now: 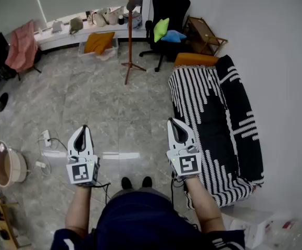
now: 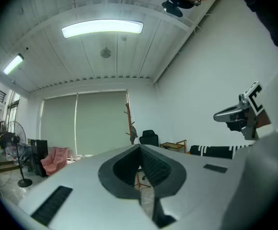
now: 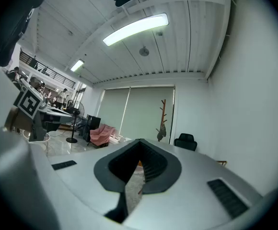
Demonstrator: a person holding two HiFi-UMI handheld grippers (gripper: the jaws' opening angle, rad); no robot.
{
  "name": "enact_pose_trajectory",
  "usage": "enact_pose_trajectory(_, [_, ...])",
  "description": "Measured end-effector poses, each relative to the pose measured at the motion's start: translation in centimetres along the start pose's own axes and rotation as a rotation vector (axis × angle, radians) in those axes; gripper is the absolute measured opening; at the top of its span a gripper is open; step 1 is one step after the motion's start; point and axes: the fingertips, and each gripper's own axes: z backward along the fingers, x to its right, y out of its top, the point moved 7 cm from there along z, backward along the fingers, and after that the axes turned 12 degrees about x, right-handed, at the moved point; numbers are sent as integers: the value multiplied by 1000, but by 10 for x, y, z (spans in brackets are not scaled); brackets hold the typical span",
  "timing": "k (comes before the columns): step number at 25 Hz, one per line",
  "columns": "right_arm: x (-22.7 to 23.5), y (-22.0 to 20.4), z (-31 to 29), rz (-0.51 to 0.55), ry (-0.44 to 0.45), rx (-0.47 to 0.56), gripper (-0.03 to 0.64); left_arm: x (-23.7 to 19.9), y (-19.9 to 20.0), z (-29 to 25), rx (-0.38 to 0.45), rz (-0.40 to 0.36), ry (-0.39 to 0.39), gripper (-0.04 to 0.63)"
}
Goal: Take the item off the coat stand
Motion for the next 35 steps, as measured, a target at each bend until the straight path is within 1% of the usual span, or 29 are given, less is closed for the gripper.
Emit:
enact_pose_trajectory(8, [1,-4,-4,-4,-3,-9,17,-1,8,-8,5,8,12,23])
enact_pose_trajectory(17, [2,-5,-4,-19,-10,28,18,-2,-5,-5,-14,12,9,23])
enact_pose_trajectory(24, [1,-9,-9,-8,9,14,23,-1,-7,-6,-21,24,11,23])
enact_pose_trajectory(26, [1,-9,-11,-14,14,10,55,-1,-8,-6,-24,22,9,23])
enact_pose_trajectory(28, [0,-10,-14,-11,29,2,67,-3,-9,-5,-26,19,10,23])
enact_pose_trajectory(31, [-4,-13,-19,-9,57,-13,135,-5,-10,-3,-29,21,14,23])
enact_pose_trajectory(33, [-5,-13,-22,-14,74,-9,172,-6,-12,-3,-31,21,13,23])
enact_pose_trajectory(35, [-7,-13,-28,-20,90,2,228,-8,-13,-4,-32,22,13,23])
